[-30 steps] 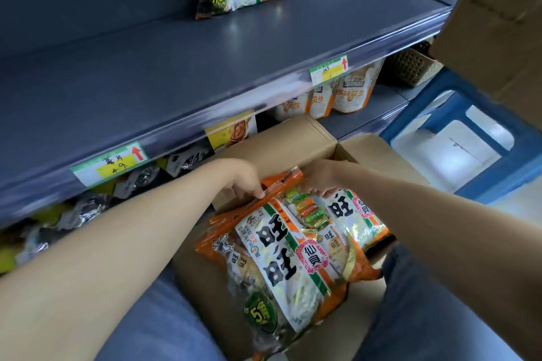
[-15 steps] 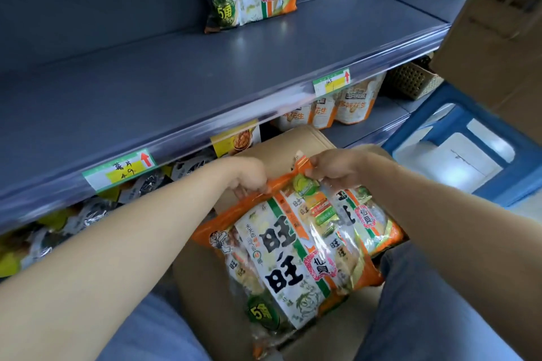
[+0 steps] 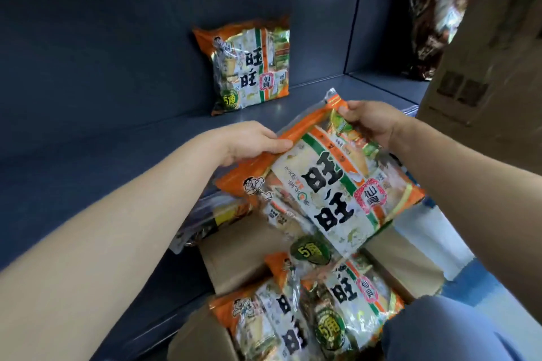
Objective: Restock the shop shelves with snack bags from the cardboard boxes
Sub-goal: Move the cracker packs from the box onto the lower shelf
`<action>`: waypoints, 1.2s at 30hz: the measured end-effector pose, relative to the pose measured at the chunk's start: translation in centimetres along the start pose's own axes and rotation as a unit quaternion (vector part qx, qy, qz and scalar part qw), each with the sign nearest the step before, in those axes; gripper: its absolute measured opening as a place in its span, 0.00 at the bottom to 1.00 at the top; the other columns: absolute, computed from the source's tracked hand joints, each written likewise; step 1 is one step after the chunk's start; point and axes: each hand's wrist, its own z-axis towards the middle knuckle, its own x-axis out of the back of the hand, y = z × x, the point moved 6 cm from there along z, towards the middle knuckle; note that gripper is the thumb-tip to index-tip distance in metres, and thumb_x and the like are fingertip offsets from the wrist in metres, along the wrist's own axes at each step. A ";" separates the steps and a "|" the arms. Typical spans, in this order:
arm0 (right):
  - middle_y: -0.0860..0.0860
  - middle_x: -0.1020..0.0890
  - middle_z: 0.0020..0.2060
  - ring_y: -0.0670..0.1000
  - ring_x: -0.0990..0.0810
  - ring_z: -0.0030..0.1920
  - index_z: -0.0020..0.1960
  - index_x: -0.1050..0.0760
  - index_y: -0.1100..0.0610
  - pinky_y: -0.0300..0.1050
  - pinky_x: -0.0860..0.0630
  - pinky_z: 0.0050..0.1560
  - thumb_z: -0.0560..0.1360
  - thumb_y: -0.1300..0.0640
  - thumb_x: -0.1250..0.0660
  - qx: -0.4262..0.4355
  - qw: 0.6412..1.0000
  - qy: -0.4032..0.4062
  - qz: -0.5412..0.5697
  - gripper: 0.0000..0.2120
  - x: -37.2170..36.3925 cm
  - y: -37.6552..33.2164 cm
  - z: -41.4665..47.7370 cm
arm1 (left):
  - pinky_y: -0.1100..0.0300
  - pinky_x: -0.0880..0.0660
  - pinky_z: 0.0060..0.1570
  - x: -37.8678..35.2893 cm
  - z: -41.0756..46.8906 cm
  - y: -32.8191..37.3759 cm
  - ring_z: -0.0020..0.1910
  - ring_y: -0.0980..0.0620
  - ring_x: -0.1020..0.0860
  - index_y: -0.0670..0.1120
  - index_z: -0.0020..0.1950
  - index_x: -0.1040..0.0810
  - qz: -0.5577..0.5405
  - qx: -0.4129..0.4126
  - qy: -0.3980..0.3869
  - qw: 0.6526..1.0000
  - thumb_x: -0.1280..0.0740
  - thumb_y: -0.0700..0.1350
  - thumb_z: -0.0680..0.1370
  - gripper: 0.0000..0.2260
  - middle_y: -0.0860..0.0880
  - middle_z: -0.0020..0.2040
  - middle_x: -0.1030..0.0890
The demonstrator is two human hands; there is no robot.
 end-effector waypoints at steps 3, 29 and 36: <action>0.51 0.20 0.33 0.49 0.21 0.33 0.41 0.26 0.55 0.44 0.22 0.40 0.82 0.59 0.44 0.042 0.995 0.056 0.064 0.13 1.0 -3.5 1.5 | 0.59 0.19 0.47 3.1 -0.5 0.4 0.49 0.51 0.17 0.49 0.56 0.20 -0.028 -0.004 0.010 1.000 0.28 0.52 0.73 0.14 0.51 0.50 0.15; 0.53 0.25 0.62 0.54 0.23 0.50 0.74 0.44 0.51 0.47 0.24 0.43 0.69 0.52 0.26 0.039 0.988 0.021 -0.150 0.40 -2.7 -2.3 16.1 | 0.55 0.23 0.48 12.8 6.3 -0.4 0.51 0.51 0.22 0.53 0.63 0.31 -0.177 -0.106 0.547 0.811 0.29 0.39 0.73 0.22 0.53 0.52 0.24; 0.53 0.22 0.52 0.48 0.28 0.34 0.71 0.39 0.46 0.42 0.28 0.32 0.72 0.54 0.28 0.049 0.990 0.031 -0.132 0.32 -3.0 -1.4 17.3 | 0.58 0.25 0.43 10.4 9.6 -4.9 0.51 0.50 0.23 0.49 0.56 0.27 -0.352 0.021 0.390 0.851 0.28 0.40 0.74 0.15 0.49 0.55 0.21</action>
